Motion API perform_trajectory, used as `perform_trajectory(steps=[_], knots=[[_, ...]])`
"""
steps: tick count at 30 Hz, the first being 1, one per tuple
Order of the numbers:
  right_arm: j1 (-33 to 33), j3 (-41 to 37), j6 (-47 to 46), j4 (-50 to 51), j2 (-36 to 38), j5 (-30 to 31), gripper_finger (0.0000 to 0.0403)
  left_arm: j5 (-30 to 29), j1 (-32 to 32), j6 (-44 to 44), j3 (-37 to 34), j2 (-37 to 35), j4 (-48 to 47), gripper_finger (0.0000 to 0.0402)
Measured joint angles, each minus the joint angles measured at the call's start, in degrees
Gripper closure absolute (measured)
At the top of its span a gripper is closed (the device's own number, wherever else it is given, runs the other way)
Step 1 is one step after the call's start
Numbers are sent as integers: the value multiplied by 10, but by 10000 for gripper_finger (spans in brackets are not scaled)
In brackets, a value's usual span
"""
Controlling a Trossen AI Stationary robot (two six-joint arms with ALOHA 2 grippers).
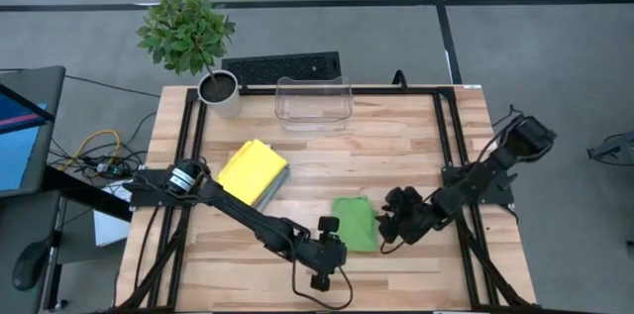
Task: Fold microfiber towels
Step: Fold the green microfiber cloth
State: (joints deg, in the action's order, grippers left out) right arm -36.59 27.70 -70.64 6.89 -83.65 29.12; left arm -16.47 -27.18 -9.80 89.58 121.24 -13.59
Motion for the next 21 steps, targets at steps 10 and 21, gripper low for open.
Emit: perform_trajectory(steps=[10,21], knots=[[13,1,32,-29,-18,-13,271,-7,0,-15,0,3,-3,262],[68,43,162,-30,-7,-6,393,-7,-1,-18,0,3,-3,262]])
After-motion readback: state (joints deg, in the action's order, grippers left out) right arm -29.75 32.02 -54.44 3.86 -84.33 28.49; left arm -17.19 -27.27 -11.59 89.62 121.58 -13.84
